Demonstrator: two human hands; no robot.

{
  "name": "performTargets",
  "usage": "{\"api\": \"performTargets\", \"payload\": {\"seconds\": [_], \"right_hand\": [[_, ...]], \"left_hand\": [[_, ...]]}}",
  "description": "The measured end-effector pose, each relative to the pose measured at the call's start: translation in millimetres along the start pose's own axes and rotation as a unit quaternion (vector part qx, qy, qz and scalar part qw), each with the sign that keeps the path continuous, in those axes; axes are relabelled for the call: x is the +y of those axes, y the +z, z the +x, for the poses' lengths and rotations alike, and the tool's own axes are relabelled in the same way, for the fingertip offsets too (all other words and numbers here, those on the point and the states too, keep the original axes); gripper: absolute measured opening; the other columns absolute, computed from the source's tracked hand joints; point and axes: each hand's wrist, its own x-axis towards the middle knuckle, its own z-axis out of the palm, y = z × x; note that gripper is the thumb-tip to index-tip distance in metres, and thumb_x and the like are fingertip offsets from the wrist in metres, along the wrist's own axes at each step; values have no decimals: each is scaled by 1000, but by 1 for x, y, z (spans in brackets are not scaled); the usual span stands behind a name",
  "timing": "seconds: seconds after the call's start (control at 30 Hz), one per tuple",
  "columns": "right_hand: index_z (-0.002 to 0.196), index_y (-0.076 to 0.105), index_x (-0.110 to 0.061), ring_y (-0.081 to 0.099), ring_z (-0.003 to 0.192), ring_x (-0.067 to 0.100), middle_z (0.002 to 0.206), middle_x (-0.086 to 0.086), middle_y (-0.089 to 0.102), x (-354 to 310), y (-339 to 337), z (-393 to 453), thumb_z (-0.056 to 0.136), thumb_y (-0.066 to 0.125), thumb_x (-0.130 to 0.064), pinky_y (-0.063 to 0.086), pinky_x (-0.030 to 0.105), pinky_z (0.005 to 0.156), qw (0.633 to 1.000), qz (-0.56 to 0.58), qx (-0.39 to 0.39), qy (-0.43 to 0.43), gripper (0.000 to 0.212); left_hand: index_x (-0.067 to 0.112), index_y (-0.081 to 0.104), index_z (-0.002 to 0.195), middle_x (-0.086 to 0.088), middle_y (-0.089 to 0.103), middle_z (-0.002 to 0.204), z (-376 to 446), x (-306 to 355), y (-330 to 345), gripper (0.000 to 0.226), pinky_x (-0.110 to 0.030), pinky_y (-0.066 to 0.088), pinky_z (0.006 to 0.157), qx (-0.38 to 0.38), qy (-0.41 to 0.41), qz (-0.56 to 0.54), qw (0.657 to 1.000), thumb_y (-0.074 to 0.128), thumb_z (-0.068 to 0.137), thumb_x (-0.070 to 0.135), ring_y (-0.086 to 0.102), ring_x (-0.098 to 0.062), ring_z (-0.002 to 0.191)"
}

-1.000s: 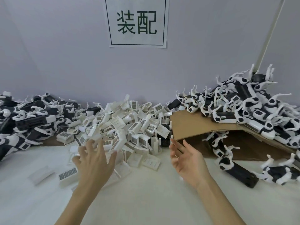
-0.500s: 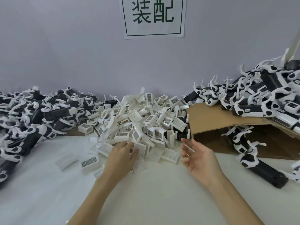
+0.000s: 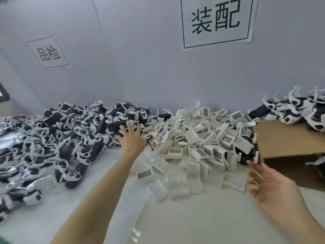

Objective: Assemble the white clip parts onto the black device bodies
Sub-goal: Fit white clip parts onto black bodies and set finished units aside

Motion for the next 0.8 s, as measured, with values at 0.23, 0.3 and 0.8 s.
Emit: {"api": "performTargets", "payload": {"seconds": [0.23,0.3,0.8], "right_hand": [[105,76,-3,54,58,19,78,9,65,5,-1,18,91,61,-31,43,23,37,999,-24,22,16,35],[105,76,-2,54,57,19,79,9,65,9,1,22,83,64,-32,42,24,36,999,-32,19,21,39],[106,80,-3,57,60,19,85,10,66,12,5,12,86,69,-31,45,25,41,999,-32,-9,28,36]], "left_hand": [[36,-2,167,-14,-13,174,67,-78,-1,118,-62,46,110,-51,-34,83,995,83,87,50,23,-56,152],[36,7,166,-15,2,173,78,-89,2,111,-60,48,107,-71,-19,22,997,86,88,31,38,-55,141],[15,49,131,-14,66,124,34,-50,26,51,-43,56,85,-70,96,-119,986,78,90,20,69,-38,102]]}}
